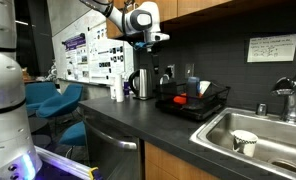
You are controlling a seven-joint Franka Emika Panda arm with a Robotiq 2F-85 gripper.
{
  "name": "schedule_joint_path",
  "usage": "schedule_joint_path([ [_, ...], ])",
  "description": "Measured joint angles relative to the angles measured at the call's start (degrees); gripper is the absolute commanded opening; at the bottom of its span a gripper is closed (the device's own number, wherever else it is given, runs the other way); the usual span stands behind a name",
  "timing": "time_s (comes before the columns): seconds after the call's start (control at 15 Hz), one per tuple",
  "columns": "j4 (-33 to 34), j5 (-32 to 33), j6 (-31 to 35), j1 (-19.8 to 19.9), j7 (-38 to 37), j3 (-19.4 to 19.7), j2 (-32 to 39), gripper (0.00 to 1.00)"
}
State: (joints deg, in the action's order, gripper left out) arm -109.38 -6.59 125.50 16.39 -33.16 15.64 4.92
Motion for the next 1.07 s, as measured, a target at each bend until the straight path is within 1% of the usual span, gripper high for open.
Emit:
schedule_joint_path([
  [0.2,1.9,0.7,1.0,0.0,-1.6,0.9,1.8,1.00],
  [0.6,3.6,1.1,3.8,0.0,-4.6,2.1,4.8,1.00],
  [1.07,5.1,1.6,4.1,0.0,-6.8,2.7,6.3,1.00],
])
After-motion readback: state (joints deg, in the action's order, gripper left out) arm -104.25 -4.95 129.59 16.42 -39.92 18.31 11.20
